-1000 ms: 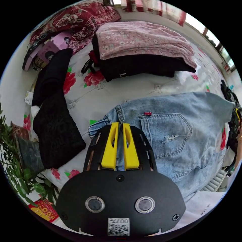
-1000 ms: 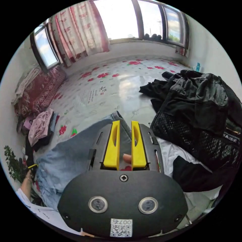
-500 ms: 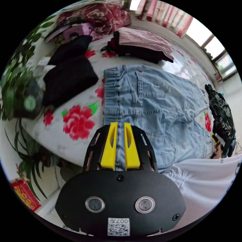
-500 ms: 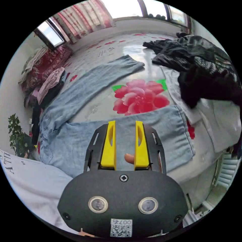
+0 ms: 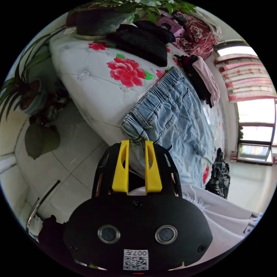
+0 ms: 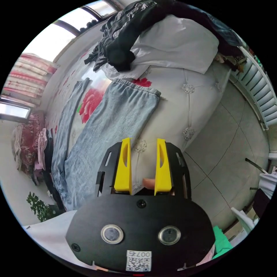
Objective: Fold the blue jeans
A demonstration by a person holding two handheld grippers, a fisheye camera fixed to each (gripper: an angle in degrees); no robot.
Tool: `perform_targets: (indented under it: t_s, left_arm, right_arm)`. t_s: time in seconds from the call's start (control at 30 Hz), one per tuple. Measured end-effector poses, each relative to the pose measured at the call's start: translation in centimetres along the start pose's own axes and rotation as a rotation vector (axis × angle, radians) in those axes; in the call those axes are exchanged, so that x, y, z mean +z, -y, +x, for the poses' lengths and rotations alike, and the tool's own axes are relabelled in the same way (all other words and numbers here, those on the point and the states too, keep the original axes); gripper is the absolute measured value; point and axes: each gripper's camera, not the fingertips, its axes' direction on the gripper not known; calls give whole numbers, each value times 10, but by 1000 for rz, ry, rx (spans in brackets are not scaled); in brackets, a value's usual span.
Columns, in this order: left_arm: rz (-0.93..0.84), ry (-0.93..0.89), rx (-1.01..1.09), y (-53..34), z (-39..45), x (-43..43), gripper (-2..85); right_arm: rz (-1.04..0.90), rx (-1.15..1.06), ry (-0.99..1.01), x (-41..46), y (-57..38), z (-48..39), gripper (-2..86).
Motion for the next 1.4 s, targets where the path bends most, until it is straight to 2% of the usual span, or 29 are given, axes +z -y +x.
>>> perform_targets:
  t_s: [0.07, 0.2, 0.3, 0.4, 0.47, 0.53, 0.67, 0.73, 1.0, 1.2, 1.3, 1.4]
  left_arm:
    - [-30, 43, 21, 7, -8, 3, 79]
    - [-100, 57, 102, 18, -24, 10, 62]
    - [-104, -73, 107, 23, -42, -2, 51]
    - [-38, -252, 84, 23, -62, -25, 47]
    - [29, -461, 94, 25, -72, -45, 45]
    - [100, -592, 132, 29, -73, -63, 43]
    - [190, -716, 216, 37, -65, -95, 42]
    - [219, -761, 229, 34, -67, -106, 42]
    - [186, -796, 139, 27, -75, -109, 42]
    - [167, -733, 186, 96, -1, -88, 41]
    - [201, -629, 175, 159, 56, -53, 47]
    - [180, -376, 150, 216, 116, 6, 57]
  right_arm:
    - [-15, -80, 50, -10, 1, -3, 86]
    - [-17, -60, 91, -20, 6, -2, 64]
    - [2, -31, 83, -31, 14, 2, 21]
    - [19, -52, 310, -57, 28, 3, 5]
    - [86, -57, 524, -88, 38, -3, 0]
    - [159, -98, 623, -116, 45, -17, -1]
    - [279, -187, 834, -174, 55, -48, -2]
    - [325, -220, 878, -193, 52, -56, -3]
    - [368, -284, 804, -210, 37, -92, -3]
    - [321, -449, 611, -180, 92, -207, -1]
    - [285, -539, 519, -130, 144, -298, 5]
    - [177, -524, 353, -45, 191, -379, 21]
